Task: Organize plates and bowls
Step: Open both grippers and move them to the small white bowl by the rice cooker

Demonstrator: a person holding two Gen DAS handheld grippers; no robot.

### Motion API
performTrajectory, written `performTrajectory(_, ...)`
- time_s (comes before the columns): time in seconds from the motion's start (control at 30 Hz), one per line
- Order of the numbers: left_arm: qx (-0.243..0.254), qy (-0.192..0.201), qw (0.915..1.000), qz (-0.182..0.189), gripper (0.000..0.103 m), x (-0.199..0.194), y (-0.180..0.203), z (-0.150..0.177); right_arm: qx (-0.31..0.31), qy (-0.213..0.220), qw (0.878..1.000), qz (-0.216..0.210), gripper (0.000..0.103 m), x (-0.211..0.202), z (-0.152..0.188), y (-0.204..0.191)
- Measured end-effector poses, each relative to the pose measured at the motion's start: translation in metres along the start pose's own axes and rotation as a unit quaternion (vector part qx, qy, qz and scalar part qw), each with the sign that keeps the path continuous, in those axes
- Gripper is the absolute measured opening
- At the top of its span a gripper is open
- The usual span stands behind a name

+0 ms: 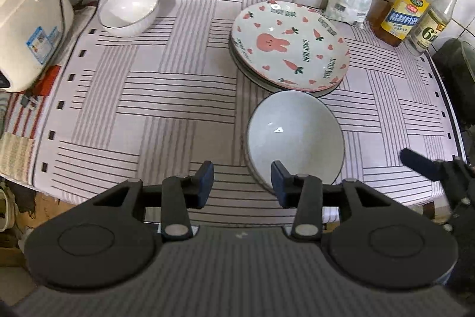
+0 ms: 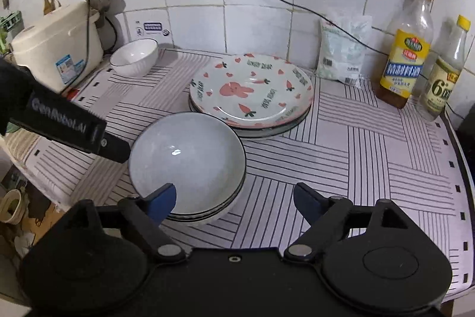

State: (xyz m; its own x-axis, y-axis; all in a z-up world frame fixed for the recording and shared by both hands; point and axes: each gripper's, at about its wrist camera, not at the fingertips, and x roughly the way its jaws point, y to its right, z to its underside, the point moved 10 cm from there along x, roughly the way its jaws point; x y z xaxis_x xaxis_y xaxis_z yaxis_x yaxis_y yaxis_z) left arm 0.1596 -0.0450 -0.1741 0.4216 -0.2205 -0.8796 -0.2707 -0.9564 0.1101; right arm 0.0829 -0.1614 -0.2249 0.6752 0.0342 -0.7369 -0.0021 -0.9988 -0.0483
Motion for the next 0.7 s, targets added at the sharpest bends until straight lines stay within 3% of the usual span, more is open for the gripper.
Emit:
performTrajectory(0.5, -0.002, 0.050, 0.9982, -0.033, 0.082, -0.032, -0.048, -0.012, -0.008, -0.004, 1.000, 0.010, 0.094, -0.023, -0.026, -0.031)
performTrajectory(0.7, 0.003, 0.079, 0.9954, -0.054, 0.087, -0.032, -0.081, -0.031, 0.011, 0.013, 1.000, -0.019, 0.094, -0.014, -0.051, -0.055)
